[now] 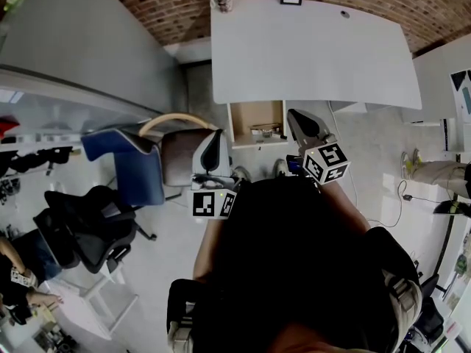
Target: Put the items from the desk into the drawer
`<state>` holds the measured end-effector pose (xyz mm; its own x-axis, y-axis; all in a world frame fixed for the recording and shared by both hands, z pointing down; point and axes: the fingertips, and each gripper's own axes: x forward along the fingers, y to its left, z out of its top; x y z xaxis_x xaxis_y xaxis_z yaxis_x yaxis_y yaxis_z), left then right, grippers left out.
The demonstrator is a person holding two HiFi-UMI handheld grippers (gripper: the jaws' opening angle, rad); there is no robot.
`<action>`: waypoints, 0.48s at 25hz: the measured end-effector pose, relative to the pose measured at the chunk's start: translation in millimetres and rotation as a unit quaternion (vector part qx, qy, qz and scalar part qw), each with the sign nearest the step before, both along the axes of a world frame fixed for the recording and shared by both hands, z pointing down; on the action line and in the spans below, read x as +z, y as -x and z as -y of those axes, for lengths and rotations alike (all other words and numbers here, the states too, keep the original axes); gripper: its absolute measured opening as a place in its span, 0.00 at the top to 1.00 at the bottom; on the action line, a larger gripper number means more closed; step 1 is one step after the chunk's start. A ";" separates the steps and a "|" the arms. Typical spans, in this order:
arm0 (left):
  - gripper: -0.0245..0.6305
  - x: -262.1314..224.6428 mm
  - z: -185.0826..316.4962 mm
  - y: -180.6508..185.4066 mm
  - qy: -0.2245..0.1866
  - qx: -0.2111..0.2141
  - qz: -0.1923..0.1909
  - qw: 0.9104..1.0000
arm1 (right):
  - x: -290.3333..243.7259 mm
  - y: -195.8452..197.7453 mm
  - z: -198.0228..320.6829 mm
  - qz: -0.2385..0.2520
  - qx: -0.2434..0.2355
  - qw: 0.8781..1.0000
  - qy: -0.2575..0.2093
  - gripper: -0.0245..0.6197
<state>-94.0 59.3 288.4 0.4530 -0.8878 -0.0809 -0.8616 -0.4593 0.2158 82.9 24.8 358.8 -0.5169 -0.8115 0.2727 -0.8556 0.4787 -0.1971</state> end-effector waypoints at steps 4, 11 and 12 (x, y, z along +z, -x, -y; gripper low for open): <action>0.94 0.3 -2.1 -2.7 0.000 0.001 0.001 1.000 | -0.1 -4.8 -0.4 0.000 0.003 1.000 0.001 0.96; 0.94 0.6 -2.6 -6.2 0.000 0.005 0.000 1.000 | 2.4 -12.5 -0.3 -0.002 0.009 1.000 0.003 0.96; 0.94 0.7 -2.5 -6.7 0.000 0.005 0.000 1.000 | 2.4 -13.0 -0.1 -0.002 0.009 1.000 0.004 0.96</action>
<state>-87.4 61.8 289.2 0.4615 -0.8835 -0.0803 -0.8573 -0.4675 0.2158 95.9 24.9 361.2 -0.5006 -0.8189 0.2807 -0.8651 0.4614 -0.1968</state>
